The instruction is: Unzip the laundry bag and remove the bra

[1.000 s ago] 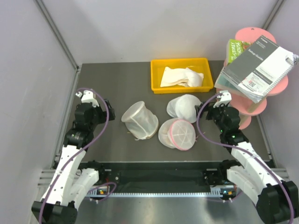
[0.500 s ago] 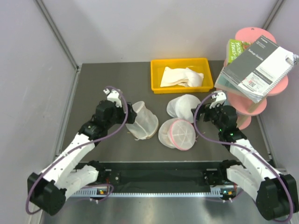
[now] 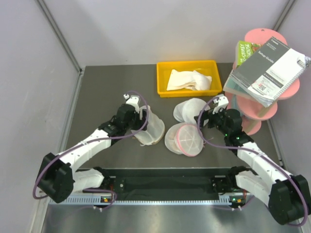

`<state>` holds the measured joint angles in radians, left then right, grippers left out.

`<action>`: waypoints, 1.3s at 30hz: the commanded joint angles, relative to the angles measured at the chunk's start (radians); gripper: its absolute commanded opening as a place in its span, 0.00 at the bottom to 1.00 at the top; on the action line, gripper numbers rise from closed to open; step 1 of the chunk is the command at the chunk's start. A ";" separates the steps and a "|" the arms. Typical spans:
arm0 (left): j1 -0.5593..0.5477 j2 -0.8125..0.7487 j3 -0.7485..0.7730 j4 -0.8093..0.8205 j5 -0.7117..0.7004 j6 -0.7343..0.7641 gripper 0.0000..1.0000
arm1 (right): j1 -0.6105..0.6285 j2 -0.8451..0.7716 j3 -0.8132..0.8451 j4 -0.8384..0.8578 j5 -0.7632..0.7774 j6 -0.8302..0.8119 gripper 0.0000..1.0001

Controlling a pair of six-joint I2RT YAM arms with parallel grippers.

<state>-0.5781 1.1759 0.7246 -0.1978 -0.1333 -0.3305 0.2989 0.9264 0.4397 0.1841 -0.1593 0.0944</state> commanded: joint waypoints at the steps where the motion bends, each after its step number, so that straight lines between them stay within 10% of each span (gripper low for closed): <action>1: -0.011 0.018 0.012 0.086 -0.083 0.027 0.80 | 0.055 0.040 0.070 0.017 -0.016 -0.033 1.00; 9: -0.014 0.034 0.012 0.071 -0.134 0.042 0.00 | 0.230 0.106 0.132 -0.015 0.032 -0.019 1.00; 20: -0.009 -0.100 0.052 -0.035 -0.115 -0.096 0.00 | 0.517 0.270 0.297 -0.020 0.150 0.166 1.00; 39: 0.153 -0.246 0.041 0.027 0.251 -0.251 0.00 | 0.529 0.382 0.333 0.018 0.121 0.297 0.90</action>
<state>-0.4561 0.9756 0.7502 -0.2634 -0.0021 -0.5262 0.8162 1.2816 0.7506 0.1345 -0.0029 0.3504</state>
